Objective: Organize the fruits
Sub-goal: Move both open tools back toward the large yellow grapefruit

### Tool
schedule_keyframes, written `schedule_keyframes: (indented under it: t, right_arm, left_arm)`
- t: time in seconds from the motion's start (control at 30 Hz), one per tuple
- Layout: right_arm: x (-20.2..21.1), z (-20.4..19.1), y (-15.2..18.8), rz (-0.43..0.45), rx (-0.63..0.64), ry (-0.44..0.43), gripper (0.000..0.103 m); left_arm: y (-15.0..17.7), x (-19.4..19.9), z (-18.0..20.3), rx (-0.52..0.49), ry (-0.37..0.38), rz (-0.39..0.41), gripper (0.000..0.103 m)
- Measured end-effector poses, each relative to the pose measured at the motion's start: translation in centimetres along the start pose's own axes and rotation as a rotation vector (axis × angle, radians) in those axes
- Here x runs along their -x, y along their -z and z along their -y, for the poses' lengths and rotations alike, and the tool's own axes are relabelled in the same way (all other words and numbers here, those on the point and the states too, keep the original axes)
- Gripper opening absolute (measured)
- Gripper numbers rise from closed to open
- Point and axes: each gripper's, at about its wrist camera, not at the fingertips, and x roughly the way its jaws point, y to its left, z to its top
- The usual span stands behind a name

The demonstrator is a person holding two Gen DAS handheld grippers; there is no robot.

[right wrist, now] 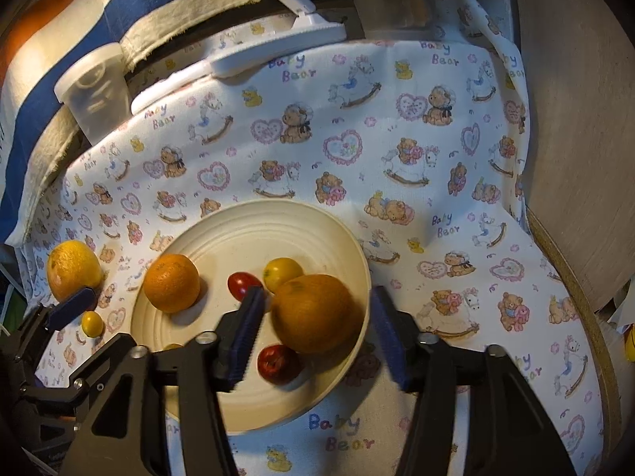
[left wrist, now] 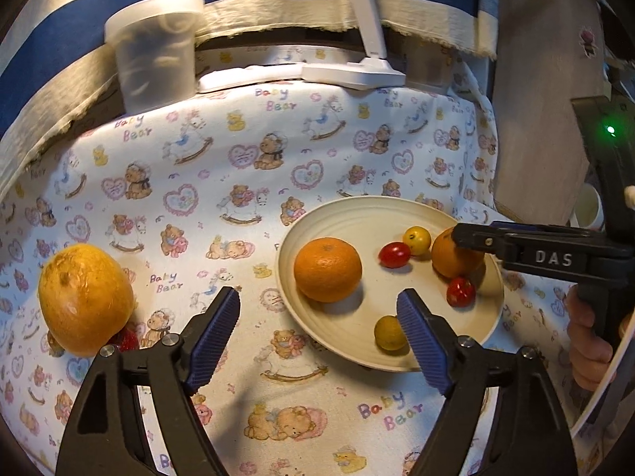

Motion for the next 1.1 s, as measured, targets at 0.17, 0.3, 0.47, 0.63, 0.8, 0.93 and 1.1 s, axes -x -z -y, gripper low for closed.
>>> schedule_keyframes:
  t: [0.17, 0.3, 0.47, 0.63, 0.8, 0.93, 1.1]
  right_arm:
    - [0.9, 0.2, -0.2, 0.02, -0.019, -0.023, 0.062]
    - [2.1, 0.0, -0.4, 0.064, -0.025, -0.044, 0.062]
    - [3.4, -0.8, -0.4, 0.129, 0.004, -0.049, 0.066]
    - [4.5, -1.5, -0.2, 0.168, 0.027, -0.076, 0.075]
    - [5.4, -2.3, 0.1, 0.219, 0.055, -0.076, 0.082]
    - [5.5, -3.0, 0.3, 0.216, 0.081, -0.089, 0.083]
    - [5.5, -3.9, 0.8, 0.211, 0.11, -0.104, 0.083]
  left_arm:
    - [-0.1, 0.8, 0.1, -0.035, -0.039, 0.028, 0.08]
    - [-1.4, 3.4, -0.3, -0.03, -0.052, 0.111, 0.08]
    - [-2.8, 7.3, -1.6, 0.024, -0.06, 0.214, 0.089]
    - [-2.5, 10.1, -3.2, 0.001, -0.107, 0.265, 0.102]
    - [-1.2, 11.6, -5.1, -0.012, -0.167, 0.273, 0.102]
    - [-0.1, 12.8, -6.7, 0.029, -0.174, 0.263, 0.102]
    - [0.5, 13.4, -8.1, 0.011, -0.264, 0.279, 0.102]
